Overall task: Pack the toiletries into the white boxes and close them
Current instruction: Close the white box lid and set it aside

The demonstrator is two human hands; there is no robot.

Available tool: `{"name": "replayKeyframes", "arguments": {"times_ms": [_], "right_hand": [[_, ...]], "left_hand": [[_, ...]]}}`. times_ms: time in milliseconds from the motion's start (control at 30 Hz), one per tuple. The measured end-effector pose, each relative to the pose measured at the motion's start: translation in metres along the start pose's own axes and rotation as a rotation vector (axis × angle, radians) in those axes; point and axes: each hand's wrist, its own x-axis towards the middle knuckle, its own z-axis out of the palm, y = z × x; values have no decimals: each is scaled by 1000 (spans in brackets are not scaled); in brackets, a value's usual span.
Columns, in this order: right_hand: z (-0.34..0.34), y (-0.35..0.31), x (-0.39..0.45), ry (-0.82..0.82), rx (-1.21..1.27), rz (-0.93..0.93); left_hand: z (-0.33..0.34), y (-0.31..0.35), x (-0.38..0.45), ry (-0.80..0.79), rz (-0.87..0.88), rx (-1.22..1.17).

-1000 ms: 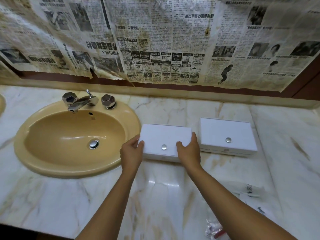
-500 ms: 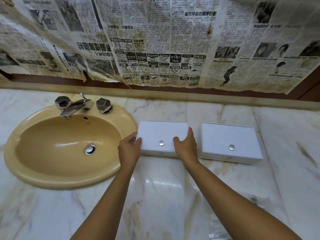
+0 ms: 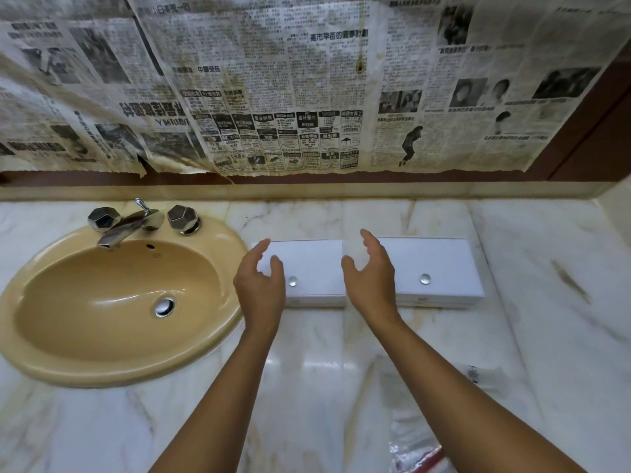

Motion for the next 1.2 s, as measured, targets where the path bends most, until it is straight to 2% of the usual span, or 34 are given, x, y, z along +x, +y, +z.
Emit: {"name": "replayKeyframes", "arguments": {"times_ms": [233, 433, 667, 833, 1200], "right_hand": [[-70, 27, 19, 168, -65, 25], [-111, 58, 28, 240, -153, 69], [-131, 81, 36, 177, -292, 165], [-135, 83, 37, 82, -189, 215], [-150, 71, 19, 148, -84, 165]], "left_hand": [[73, 30, -41, -370, 3, 76], [110, 37, -68, -491, -20, 169], [129, 39, -79, -517, -93, 264], [133, 41, -81, -498, -112, 269], [122, 60, -96, -440, -71, 197]]}}
